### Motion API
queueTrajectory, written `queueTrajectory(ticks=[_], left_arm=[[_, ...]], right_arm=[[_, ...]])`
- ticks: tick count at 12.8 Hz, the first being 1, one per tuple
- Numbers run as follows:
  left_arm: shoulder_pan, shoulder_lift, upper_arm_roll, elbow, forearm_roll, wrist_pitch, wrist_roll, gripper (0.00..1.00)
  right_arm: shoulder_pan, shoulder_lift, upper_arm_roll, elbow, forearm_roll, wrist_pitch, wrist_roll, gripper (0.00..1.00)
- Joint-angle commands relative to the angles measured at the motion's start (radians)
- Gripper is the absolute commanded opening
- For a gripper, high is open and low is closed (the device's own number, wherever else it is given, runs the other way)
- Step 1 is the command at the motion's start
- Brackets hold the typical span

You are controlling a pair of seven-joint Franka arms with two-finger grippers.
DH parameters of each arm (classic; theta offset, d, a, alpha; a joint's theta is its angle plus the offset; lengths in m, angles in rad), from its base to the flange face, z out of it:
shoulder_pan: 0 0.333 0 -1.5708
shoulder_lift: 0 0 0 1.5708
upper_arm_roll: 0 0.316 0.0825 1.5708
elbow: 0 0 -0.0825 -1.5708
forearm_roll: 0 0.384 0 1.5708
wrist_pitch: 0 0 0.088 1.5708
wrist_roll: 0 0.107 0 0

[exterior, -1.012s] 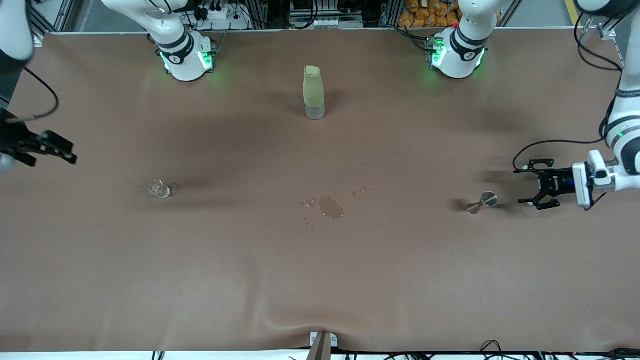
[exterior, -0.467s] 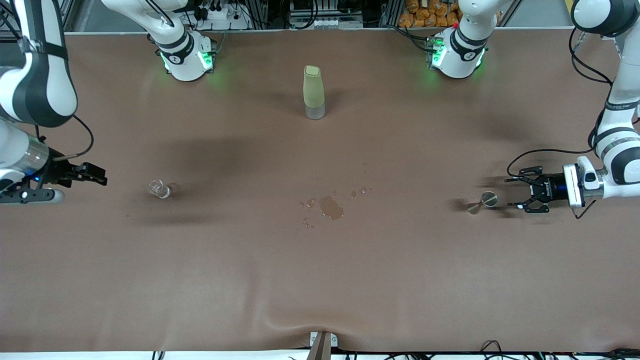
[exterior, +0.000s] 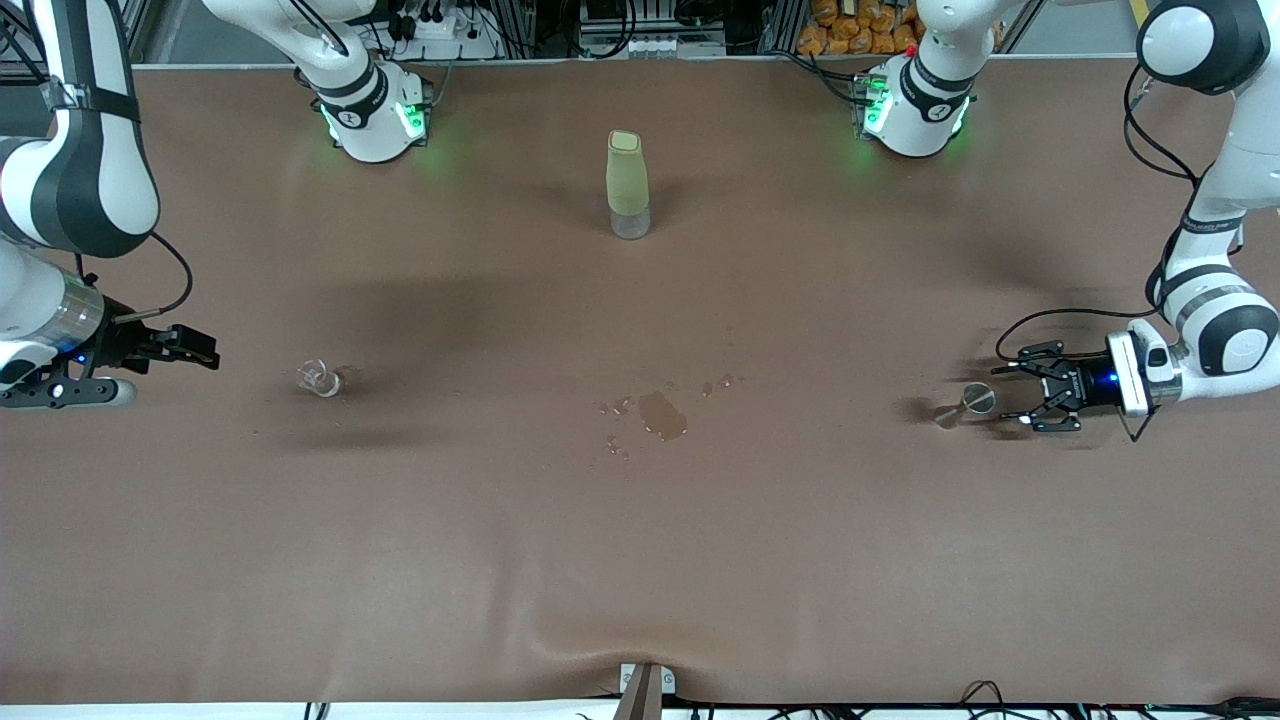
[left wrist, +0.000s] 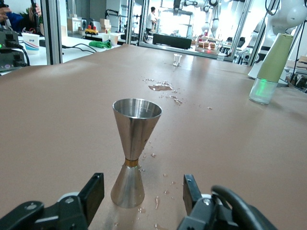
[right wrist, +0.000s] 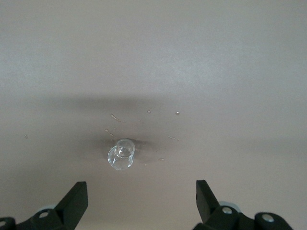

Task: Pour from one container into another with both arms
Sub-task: 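Grasp the steel jigger with the left gripper while the right gripper approaches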

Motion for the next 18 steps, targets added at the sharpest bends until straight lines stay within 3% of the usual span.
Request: queueTrajectory(ticks=[1,3,9,15,16,18], left_arm=[[-0.001,0.024,-0.004,0.021,-0.038,-0.02,0.035,0.7],[0.0,0.04,-0.018,0.021,-0.053,-0.02,0.046,0.7],[-0.001,0.064,-0.024,0.021,-0.092,-0.023,0.05,0.65],[-0.001,0.09,-0.042,0.021,-0.129,-0.023,0.078,0.57],[-0.003,0.09,-0.042,0.021,-0.129,-0.023,0.078,0.57],[-0.003,0.092,-0.042,0.021,-0.13,-0.023,0.078,0.54]], right_arm=[[0.007,-0.01,-0.014,-0.006,0.002,-0.003,-0.139,1.0],[0.011,-0.01,-0.016,-0.006,0.002,-0.009,-0.28,1.0],[0.0,-0.009,-0.017,-0.02,0.002,-0.012,-1.026,1.0],[-0.052,0.005,-0.014,-0.035,0.004,0.014,-1.4,1.0],[-0.069,0.017,-0.014,-0.043,0.034,0.027,-1.475,1.0],[-0.124,0.072,-0.016,-0.054,0.178,0.052,-1.707,1.0]])
